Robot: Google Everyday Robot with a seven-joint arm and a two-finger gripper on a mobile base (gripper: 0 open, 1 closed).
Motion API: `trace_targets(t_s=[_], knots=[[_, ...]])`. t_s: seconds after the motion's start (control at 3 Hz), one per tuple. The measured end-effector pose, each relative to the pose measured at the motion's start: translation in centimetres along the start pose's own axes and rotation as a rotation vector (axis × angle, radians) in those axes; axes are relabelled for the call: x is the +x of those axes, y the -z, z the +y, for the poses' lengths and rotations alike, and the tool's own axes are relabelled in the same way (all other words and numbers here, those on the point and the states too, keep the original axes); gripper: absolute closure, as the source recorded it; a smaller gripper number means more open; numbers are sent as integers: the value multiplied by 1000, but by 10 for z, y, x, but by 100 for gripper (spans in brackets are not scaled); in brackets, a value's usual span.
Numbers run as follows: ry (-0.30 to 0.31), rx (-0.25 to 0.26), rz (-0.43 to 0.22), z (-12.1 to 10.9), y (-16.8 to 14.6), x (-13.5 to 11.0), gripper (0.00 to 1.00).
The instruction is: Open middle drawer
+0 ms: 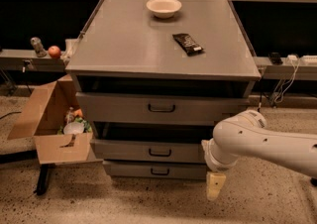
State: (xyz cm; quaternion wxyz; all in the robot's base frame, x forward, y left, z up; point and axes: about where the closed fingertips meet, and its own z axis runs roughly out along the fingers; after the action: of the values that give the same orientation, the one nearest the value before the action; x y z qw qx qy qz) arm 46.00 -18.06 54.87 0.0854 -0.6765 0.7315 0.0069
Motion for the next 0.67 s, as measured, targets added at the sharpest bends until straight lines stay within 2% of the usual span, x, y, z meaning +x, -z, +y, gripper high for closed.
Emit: trace_targets(t_s=[0.67], knots=[[-43, 19, -25, -38, -76, 18, 0]])
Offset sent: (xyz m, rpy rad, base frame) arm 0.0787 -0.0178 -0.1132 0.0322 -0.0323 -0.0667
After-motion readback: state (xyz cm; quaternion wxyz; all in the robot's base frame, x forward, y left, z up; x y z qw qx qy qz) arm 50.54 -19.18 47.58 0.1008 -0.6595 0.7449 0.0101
